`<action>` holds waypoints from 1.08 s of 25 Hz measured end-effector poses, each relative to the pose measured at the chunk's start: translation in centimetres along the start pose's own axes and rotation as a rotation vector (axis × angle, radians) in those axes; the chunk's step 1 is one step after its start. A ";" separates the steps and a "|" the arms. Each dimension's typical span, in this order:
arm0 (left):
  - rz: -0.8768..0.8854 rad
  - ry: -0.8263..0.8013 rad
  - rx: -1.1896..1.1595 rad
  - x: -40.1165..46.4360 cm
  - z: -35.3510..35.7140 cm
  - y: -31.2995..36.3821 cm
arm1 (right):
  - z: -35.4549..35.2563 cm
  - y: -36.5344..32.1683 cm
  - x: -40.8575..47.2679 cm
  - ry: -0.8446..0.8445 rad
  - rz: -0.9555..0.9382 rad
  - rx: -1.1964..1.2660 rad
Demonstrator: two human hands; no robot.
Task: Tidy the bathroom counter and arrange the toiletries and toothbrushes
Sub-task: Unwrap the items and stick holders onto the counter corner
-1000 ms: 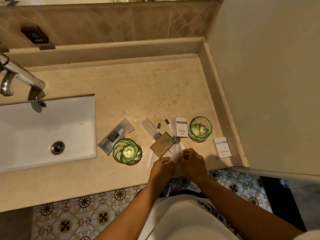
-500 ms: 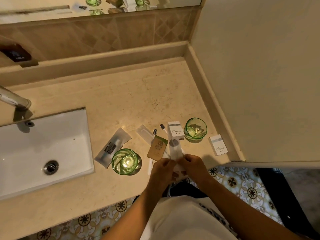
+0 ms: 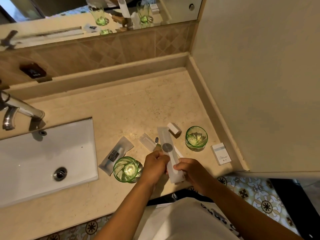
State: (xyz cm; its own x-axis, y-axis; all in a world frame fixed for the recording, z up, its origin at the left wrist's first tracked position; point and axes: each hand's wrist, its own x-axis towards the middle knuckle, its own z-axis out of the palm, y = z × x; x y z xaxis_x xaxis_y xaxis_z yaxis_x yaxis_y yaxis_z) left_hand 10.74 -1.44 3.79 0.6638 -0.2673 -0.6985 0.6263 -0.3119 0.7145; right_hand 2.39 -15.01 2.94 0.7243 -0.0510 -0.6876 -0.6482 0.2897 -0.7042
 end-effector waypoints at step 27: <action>0.135 -0.001 0.095 20.2 6.6 19.6 | -11.1 -19.2 16.8 0.493 -0.270 -0.471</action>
State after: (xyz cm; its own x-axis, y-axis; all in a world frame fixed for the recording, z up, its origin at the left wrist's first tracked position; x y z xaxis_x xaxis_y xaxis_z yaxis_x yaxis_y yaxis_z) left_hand 33.69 -18.96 3.43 0.7390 -0.3137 -0.5963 0.4898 -0.3577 0.7951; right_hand 24.37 -32.00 2.92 0.7549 -0.5192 -0.4006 -0.5748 -0.2298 -0.7854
